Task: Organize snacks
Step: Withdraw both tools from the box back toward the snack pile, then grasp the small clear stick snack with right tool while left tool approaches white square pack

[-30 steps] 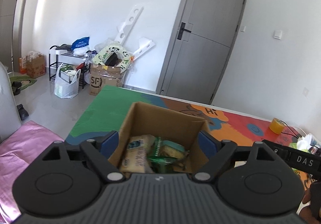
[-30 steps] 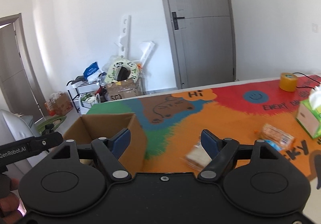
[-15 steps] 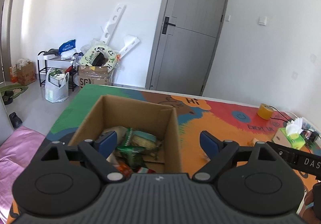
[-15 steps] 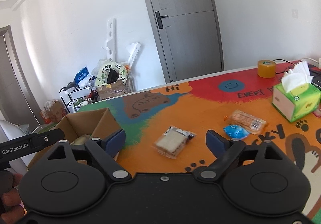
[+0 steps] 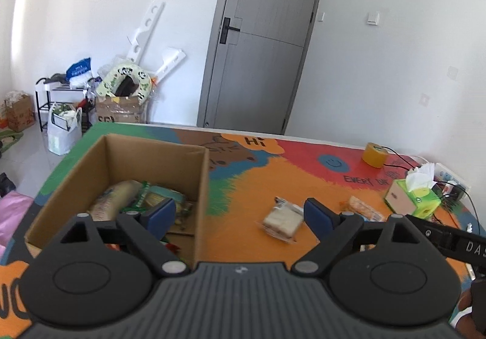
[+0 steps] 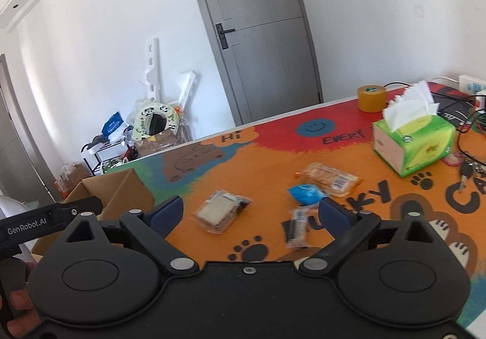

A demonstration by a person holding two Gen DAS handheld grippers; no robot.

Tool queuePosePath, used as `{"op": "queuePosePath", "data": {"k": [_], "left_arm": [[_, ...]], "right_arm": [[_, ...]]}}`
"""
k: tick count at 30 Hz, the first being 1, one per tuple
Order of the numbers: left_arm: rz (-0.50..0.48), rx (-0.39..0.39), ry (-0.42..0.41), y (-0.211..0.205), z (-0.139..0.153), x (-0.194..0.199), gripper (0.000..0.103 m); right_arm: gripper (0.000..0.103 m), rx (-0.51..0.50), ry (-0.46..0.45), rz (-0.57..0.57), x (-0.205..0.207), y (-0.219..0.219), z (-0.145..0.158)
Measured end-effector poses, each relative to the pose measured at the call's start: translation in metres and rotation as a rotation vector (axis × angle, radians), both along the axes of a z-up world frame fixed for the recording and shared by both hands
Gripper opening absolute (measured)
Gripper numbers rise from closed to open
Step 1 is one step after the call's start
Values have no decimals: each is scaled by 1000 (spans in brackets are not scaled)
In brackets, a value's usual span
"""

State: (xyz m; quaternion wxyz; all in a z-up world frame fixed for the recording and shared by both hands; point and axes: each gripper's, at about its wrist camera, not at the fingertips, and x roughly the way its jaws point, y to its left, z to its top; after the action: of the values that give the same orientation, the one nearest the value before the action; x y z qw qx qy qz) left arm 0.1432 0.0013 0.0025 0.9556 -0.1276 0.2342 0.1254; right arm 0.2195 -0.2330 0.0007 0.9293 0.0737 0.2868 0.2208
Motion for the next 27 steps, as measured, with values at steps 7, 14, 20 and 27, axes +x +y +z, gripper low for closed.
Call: {"op": "queuePosePath", "data": {"k": [7, 14, 20, 27], "left_arm": [[-22, -5, -2, -15, -2, 14, 90], [-45, 9, 35, -25, -11, 35, 90], [-63, 20, 68, -32, -21, 56, 90], [-74, 23, 119, -35, -37, 80, 90]], "right_arm": [[96, -9, -2, -9, 6, -19, -5], [89, 7, 39, -16, 20, -28, -20], [79, -5, 91, -1, 35, -22, -37], [66, -6, 162, -8, 58, -15, -57]]}}
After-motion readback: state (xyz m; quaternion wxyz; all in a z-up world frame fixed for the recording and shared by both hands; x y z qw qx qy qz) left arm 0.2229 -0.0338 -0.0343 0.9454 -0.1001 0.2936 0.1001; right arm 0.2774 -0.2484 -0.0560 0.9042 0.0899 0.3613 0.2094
